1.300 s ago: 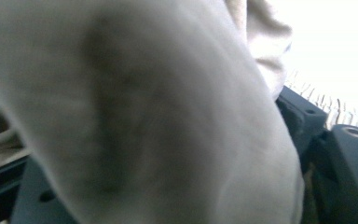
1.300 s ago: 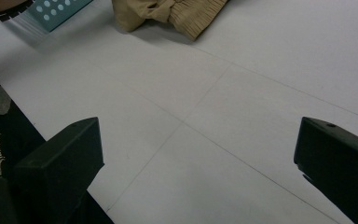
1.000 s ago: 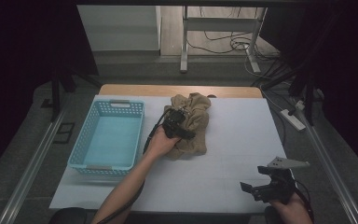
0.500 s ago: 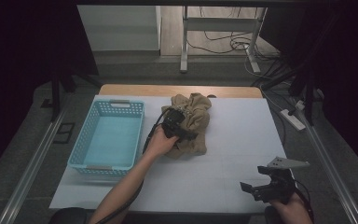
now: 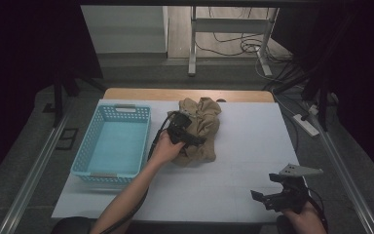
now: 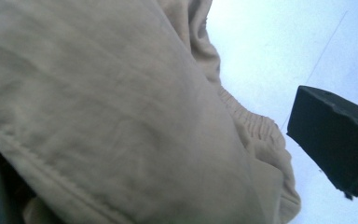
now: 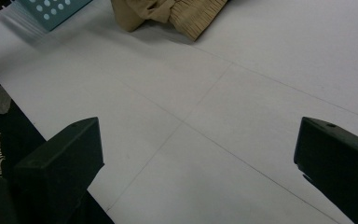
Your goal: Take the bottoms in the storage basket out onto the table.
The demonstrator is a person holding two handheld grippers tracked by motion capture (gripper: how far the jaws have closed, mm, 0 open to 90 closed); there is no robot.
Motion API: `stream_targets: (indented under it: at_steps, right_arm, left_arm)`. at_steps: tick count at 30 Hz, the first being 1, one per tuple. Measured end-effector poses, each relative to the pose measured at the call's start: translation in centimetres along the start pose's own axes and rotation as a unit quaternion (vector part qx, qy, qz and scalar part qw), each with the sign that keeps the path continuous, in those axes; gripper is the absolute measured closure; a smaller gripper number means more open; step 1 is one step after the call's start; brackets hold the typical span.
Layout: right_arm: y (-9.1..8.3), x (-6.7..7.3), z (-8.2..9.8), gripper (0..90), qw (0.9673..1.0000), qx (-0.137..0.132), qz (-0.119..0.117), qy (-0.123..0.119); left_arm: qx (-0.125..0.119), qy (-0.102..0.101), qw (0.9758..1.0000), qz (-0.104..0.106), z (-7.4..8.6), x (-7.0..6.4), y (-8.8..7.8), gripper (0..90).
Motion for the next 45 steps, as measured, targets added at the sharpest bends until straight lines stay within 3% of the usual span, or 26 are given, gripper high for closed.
stream_targets:
  at_steps: [29, 45]
  right_arm:
    - [0.1, 0.0, 0.0, 1.2, 1.0000, 0.001, 0.001, -0.002]
    - [0.1, 0.0, 0.0, 1.2, 1.0000, 0.002, 0.001, -0.002]
  left_arm:
    - [-0.042, 0.020, 0.9989, 0.011, -0.5, -1.2, -2.7, 0.7]
    - [-0.049, 0.030, 0.9980, 0.027, -0.6, -1.9, -3.8, 0.8]
Point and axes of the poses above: each handheld gripper's, and its own axes: y roughly forward along the jaws, z roughly out of its underside, x roughly to its left, the point moved 2 cm from there along y, roughly forward along the jaws, and after that the axes turned 9 degrees about -y, right-handed, at the moved point
